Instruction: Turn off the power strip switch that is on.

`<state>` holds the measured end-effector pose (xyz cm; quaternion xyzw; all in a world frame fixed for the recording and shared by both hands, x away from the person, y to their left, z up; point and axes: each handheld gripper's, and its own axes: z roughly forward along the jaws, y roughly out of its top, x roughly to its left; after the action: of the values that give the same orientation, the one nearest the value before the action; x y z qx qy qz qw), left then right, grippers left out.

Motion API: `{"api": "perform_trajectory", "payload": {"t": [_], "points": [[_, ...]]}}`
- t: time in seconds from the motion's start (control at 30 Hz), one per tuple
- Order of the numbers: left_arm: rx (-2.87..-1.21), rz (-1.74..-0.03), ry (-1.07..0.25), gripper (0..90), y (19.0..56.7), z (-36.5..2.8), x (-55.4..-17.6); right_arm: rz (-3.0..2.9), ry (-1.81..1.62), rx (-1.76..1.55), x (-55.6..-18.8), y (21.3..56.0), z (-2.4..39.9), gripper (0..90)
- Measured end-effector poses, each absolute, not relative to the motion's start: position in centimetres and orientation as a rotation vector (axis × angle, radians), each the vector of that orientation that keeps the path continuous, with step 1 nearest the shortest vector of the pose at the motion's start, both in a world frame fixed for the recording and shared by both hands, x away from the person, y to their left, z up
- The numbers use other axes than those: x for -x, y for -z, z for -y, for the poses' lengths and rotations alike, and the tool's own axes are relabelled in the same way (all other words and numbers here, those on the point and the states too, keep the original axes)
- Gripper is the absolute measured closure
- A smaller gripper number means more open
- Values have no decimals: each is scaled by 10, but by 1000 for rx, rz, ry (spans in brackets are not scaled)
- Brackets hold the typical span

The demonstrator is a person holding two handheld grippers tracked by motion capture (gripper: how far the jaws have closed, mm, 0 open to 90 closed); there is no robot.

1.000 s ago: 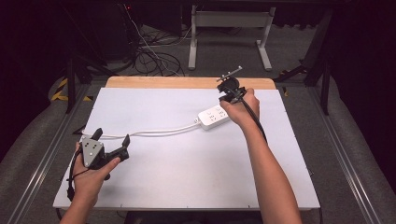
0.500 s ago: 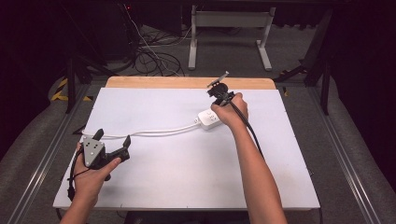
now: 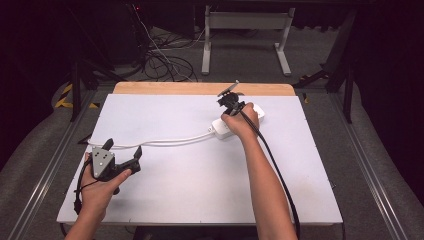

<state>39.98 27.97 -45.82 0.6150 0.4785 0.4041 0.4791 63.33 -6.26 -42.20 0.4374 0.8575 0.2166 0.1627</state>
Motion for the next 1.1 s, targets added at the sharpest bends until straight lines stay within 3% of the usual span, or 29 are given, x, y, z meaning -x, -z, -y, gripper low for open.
{"api": "perform_trajectory", "payload": {"t": [1.1], "points": [[-1518,-1160,-991,65,458,-276,-399,-2404,-620,-1269,-635,435,53,900]]}}
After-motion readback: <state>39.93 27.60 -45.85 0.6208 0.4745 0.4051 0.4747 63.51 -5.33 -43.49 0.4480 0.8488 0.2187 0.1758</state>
